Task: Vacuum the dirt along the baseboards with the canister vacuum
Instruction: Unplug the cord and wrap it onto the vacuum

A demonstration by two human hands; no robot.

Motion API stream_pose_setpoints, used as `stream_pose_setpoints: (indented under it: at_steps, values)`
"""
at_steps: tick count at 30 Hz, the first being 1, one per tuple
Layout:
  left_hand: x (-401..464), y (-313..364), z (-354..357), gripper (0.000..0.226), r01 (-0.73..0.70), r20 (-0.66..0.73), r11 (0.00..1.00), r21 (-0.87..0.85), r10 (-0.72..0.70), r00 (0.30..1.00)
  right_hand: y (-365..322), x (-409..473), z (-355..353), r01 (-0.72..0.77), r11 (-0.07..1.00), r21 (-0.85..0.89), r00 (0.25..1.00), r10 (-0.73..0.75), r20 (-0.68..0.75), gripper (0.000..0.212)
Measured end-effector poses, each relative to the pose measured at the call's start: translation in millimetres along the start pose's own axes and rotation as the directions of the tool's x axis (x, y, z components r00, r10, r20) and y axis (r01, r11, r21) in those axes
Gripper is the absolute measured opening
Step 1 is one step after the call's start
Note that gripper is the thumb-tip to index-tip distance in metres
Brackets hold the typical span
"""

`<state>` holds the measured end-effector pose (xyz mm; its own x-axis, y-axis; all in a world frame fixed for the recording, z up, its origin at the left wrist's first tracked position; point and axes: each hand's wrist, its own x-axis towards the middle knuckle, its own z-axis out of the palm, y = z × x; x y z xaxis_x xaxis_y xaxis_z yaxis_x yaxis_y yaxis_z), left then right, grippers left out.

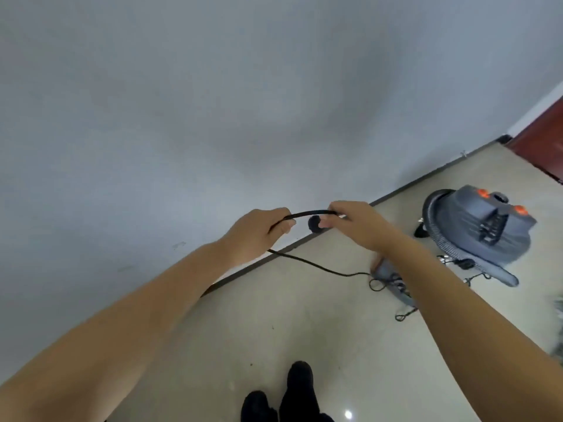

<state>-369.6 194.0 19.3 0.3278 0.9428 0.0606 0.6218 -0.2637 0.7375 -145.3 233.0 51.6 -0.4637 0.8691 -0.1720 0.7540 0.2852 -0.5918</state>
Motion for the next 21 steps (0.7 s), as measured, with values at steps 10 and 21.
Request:
stream_pose_setpoints:
  at_steps: [10, 21]
  values:
    - [68.8, 90.4, 102.4, 0.039, -0.052, 0.256, 0.989, -0.140, 0.087, 0.963, 104.8, -226.2, -151.6, 0.212, 0.506, 0.836, 0.397, 0.737, -0.547, 0.039]
    - [83.8, 275.8, 206.2, 0.031, -0.580, 0.553, 0.814, -0.043, 0.503, 0.664, 130.7, -294.2, -156.3, -0.095, 0.736, 0.670, 0.642, 0.559, -0.524, 0.024]
